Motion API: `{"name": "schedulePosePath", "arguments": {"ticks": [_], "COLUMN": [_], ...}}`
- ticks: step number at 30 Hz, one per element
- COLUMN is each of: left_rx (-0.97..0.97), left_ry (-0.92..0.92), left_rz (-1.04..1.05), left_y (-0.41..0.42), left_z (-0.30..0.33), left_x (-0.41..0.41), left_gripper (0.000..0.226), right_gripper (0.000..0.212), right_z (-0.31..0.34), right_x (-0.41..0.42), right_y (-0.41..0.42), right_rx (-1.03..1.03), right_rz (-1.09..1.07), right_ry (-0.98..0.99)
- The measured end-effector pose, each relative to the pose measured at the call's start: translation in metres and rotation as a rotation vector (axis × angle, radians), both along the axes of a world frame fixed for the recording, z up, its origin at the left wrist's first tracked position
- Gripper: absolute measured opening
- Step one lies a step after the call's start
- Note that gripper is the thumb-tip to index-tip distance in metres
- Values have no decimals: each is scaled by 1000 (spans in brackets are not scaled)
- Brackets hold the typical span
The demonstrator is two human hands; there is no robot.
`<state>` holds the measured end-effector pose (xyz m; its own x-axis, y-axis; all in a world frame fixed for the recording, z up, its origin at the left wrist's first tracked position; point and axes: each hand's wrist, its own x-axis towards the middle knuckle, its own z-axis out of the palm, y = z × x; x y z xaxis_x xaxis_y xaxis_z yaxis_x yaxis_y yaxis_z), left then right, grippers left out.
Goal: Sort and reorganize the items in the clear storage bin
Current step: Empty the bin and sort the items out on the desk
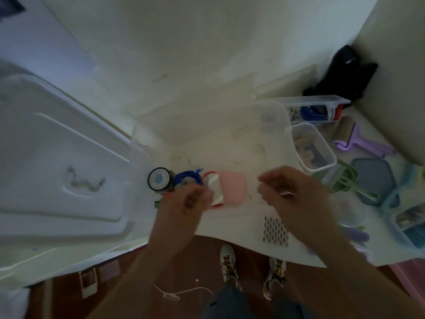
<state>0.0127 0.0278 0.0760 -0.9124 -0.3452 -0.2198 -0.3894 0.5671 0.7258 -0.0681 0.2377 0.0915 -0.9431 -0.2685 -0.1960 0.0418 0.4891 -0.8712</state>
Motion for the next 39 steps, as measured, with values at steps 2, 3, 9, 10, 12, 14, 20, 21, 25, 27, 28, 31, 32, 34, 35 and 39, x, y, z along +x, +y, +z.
{"name": "schedulePosePath", "arguments": {"ticks": [2,3,9,10,12,14,20,21,25,27,28,31,32,34,35,39], "left_rx": [-265,-392,-569,-554,-534,-586,-744,-738,-352,-130,-57,211,340,551,599,738], "left_ry": [17,-28,-201,-212,-252,-273,-322,-303,-142,-18,42,94,70,-4,-32,4], "left_rz": [-45,-102,-316,-341,-397,-486,-701,-688,-476,-320,-227,115,206,232,188,86], "left_y": [-39,-58,-126,-133,-144,-153,-152,-150,-152,-158,-161,-167,-166,-160,-155,-135], "left_z": [-16,-29,-76,-79,-88,-98,-119,-120,-118,-113,-109,-89,-80,-59,-49,-26], "left_x": [-21,-31,-45,-45,-46,-51,-80,-83,-82,-83,-85,-98,-102,-107,-108,-99], "left_gripper": [12,20,66,74,91,105,98,91,60,58,57,38,32,28,30,24], "right_gripper": [18,31,97,95,90,80,65,66,60,40,31,24,24,24,25,27], "right_z": [-22,-39,-111,-117,-130,-141,-148,-149,-162,-167,-165,-144,-134,-109,-97,-59], "right_x": [-25,-36,-54,-55,-56,-60,-71,-72,-74,-81,-86,-105,-109,-111,-110,-95], "right_y": [-47,-70,-149,-153,-158,-160,-178,-185,-202,-201,-199,-188,-184,-180,-178,-168], "right_rx": [175,285,608,629,634,653,595,541,481,403,324,68,-13,-139,-175,-277], "right_rz": [142,233,575,589,552,537,458,485,654,479,343,69,28,-3,0,-2], "right_ry": [-64,-111,-302,-303,-288,-272,-47,-5,5,-1,-26,-114,-147,-174,-175,-202]}}
